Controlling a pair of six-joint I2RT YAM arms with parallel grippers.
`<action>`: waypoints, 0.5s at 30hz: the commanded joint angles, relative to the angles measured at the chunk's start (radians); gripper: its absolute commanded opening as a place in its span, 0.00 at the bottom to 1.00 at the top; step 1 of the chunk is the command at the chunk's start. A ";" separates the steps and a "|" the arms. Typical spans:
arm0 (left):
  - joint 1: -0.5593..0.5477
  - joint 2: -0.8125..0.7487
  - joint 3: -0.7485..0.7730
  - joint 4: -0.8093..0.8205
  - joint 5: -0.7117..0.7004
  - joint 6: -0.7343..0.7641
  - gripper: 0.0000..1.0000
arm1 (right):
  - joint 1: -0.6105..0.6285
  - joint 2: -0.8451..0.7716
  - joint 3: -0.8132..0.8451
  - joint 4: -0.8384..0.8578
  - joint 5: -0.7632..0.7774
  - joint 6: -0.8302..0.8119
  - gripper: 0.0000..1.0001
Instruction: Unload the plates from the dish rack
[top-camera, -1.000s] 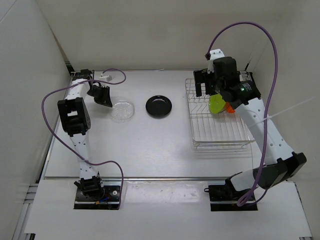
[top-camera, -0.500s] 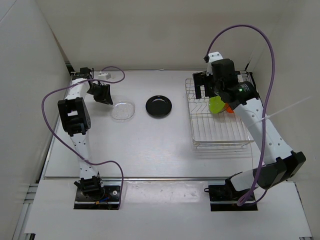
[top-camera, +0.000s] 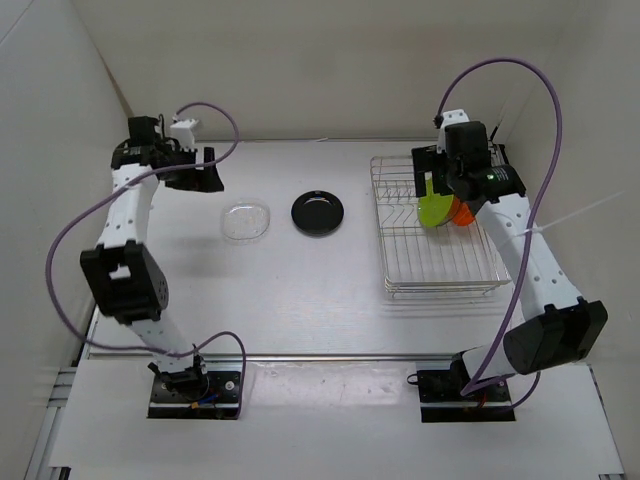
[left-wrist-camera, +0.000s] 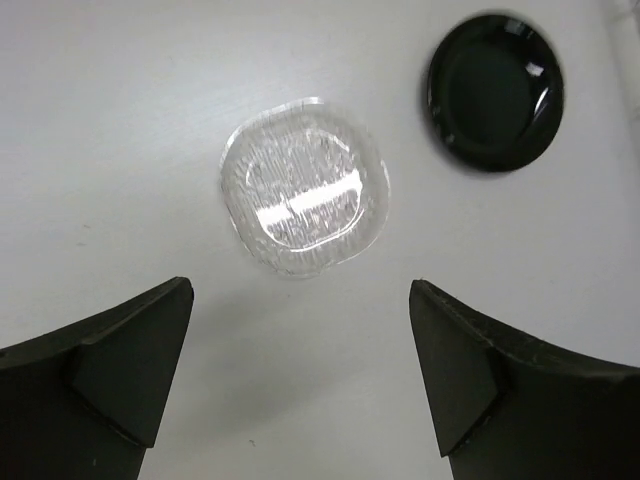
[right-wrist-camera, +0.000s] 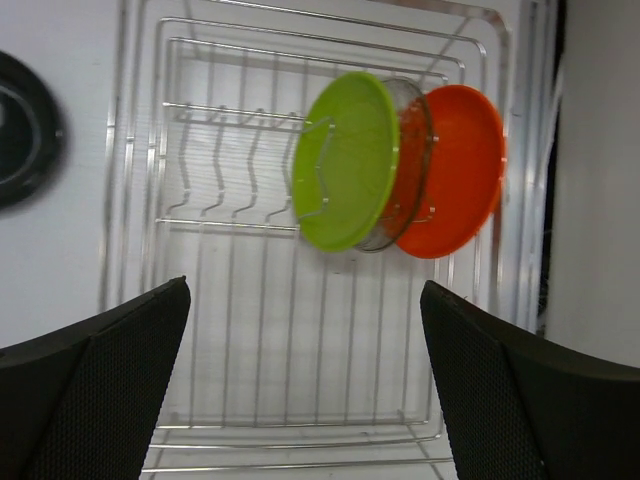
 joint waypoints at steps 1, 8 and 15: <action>-0.048 -0.220 -0.022 0.035 -0.103 -0.093 1.00 | -0.038 0.024 -0.014 0.078 0.076 -0.083 0.99; -0.127 -0.462 -0.110 -0.034 -0.355 -0.128 1.00 | -0.110 0.147 0.043 0.104 0.099 -0.143 0.81; -0.183 -0.625 -0.194 -0.034 -0.469 -0.139 1.00 | -0.129 0.276 0.121 0.134 0.128 -0.187 0.61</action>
